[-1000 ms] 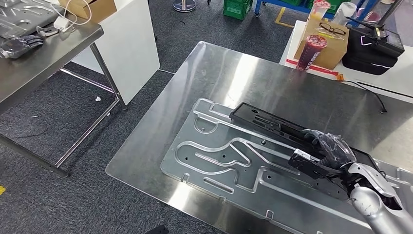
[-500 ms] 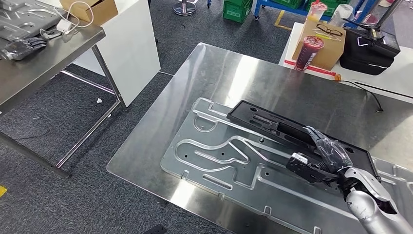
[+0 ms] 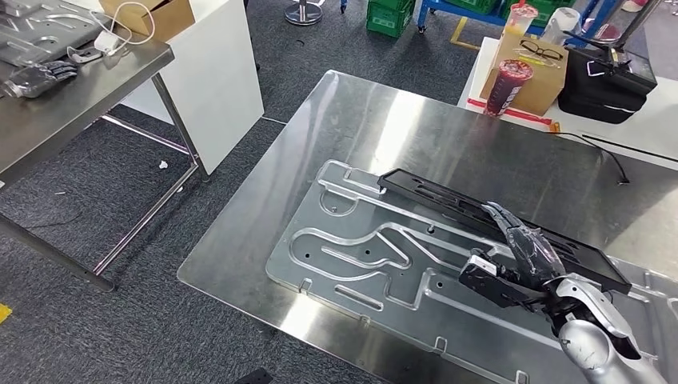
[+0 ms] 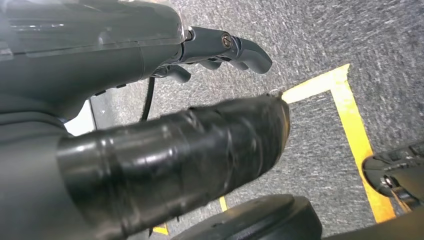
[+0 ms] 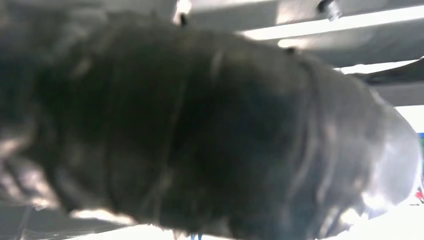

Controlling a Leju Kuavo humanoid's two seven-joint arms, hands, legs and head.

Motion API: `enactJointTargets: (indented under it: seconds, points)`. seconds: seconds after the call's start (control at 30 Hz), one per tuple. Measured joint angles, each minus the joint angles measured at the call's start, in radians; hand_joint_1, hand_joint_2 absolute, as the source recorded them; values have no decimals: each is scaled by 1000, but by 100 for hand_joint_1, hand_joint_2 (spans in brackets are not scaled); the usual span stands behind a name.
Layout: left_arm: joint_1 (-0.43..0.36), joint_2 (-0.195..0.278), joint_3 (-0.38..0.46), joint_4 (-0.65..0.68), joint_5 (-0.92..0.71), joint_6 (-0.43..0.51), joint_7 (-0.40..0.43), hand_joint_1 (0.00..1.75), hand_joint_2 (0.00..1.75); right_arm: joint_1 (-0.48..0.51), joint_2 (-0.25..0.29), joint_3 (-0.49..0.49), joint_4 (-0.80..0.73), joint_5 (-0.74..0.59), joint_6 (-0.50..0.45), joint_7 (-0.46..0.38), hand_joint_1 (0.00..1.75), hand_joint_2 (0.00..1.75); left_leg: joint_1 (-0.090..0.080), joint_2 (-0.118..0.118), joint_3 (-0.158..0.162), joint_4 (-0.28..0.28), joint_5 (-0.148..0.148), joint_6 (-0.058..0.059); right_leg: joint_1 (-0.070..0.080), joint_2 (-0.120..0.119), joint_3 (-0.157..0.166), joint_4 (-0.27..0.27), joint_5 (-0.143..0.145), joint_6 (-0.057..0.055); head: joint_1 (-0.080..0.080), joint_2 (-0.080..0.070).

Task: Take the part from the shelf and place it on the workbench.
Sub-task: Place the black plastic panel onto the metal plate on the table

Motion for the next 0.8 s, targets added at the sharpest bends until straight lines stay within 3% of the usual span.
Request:
enactJointTargets:
  seconds: [0.03,0.07,0.13,0.2,0.27,0.33,0.37,0.4,0.5,0.53,0.57,0.6,0.67,0.73,0.8]
  points:
    - [0,0,1,0,-1,0,0,0,0,9,3,-1,-13,-2,-4,-2,0,0,0,0,-4,2,2,-2,-3,0,-8,28,-5,3,0,0]
    - [0,0,3,0,-1,-1,0,0,0,17,6,-2,-27,-4,-8,-3,0,0,1,0,-8,5,4,-5,-6,0,2,18,11,4,0,0]
    - [0,-2,6,0,-4,-2,1,0,0,24,12,-6,-55,-6,-18,-4,0,0,3,0,-20,14,9,-12,-12,-2,73,-107,68,6,0,0]
    - [0,-3,9,0,-7,-3,1,0,0,28,18,-12,-79,-7,-26,-5,0,0,4,0,-26,16,18,-26,-8,0,129,-209,103,3,1,0]
    - [0,-3,13,0,-8,-3,1,0,0,32,22,-17,-96,-7,-30,-5,0,0,4,-2,-27,12,32,-44,2,3,129,-220,115,-8,2,0]
    - [1,-4,15,0,-8,-3,1,0,0,35,27,-20,-110,-7,-31,-5,0,0,5,-3,-31,11,40,-60,2,0,115,-224,130,-26,3,0]
    - [1,-5,16,0,-8,-3,2,0,0,36,31,-20,-115,-7,-31,-5,0,0,6,-1,-39,21,25,-66,1,-1,107,-225,140,-36,2,0]
    - [2,-5,16,0,-9,-3,2,0,0,38,33,-21,-119,-7,-32,-6,0,0,7,0,-52,50,-9,-70,0,-4,98,-226,150,-47,2,0]
    - [1,-5,17,0,-10,-3,2,0,0,43,38,-24,-128,-7,-34,-7,0,0,8,5,-105,237,-155,-76,6,-7,56,-224,181,-63,-1,0]
    - [1,-4,17,0,-11,-3,2,0,0,45,39,-25,-129,-7,-35,-7,0,0,8,5,-110,290,-175,-76,9,-7,40,-222,191,-64,-1,0]
    - [1,-4,17,0,-12,-3,2,0,0,48,39,-26,-130,-7,-35,-7,0,0,7,5,-100,313,-172,-75,13,-8,24,-219,200,-65,-1,0]
    - [1,-4,17,0,-14,-3,2,0,0,50,40,-26,-131,-7,-36,-7,0,0,5,5,-70,298,-153,-70,17,-8,9,-216,209,-65,-1,0]
    - [0,-4,17,-1,-20,0,3,0,0,54,40,-30,-135,-8,-37,-7,0,0,-2,5,36,174,-128,-52,24,-8,-15,-210,225,-63,-1,0]
    - [-2,-4,17,-2,-28,6,5,0,0,56,40,-37,-140,-13,-40,-7,0,0,-10,6,124,51,-137,-36,26,-9,-24,-208,240,-56,0,0]
    - [-3,-3,17,-2,-36,12,7,0,0,58,41,-44,-145,-23,-44,-6,0,0,-15,7,141,12,-139,-27,22,-11,-23,-212,254,-44,-2,0]
